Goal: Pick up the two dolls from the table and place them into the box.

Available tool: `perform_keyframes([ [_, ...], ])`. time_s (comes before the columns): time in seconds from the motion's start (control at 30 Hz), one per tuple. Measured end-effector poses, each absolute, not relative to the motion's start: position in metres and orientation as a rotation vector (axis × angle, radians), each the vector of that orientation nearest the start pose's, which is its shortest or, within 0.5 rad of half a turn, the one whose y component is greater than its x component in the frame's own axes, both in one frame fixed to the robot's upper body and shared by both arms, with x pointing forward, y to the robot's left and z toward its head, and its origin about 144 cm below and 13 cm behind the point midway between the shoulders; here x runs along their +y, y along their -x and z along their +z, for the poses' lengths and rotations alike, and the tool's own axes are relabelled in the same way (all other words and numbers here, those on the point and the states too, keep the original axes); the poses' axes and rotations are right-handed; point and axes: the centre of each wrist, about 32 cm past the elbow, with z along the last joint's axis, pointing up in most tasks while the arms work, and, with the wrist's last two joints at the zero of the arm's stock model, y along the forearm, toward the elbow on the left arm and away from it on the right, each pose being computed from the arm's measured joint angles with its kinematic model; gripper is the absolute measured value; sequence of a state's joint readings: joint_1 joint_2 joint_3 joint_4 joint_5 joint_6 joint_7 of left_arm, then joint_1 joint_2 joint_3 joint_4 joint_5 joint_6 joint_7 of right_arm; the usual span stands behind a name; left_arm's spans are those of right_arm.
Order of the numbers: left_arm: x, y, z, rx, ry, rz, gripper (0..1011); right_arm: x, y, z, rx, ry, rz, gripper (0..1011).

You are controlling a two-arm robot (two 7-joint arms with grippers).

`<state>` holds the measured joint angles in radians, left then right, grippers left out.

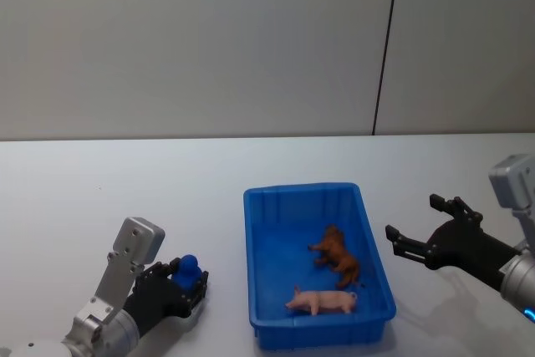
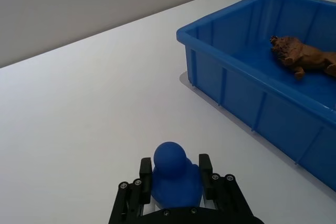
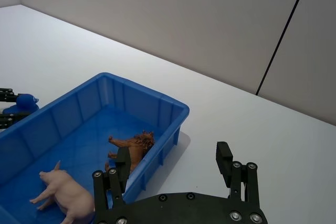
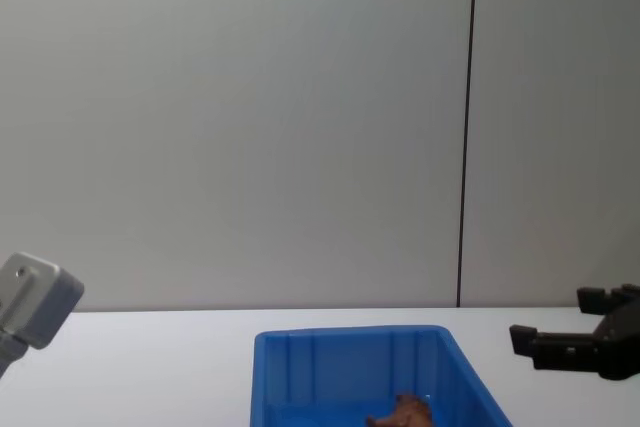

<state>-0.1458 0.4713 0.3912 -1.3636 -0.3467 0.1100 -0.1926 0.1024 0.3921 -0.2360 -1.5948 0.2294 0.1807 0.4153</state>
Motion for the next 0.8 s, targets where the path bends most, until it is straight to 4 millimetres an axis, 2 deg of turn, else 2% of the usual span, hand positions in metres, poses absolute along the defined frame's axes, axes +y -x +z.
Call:
perform_keyframes([
  [0.43, 0.285, -0.482, 1.11, 0.105, -0.361, 1.107, 467, -0.268, -0.479, 1.175, 0.003, 0.237, -0.943, 1001],
  [0.8, 0.278, -0.492, 1.136, 0.006, -0.291, 1.095, 408, -0.268, -0.479, 1.175, 0.003, 0.237, -0.943, 1001],
])
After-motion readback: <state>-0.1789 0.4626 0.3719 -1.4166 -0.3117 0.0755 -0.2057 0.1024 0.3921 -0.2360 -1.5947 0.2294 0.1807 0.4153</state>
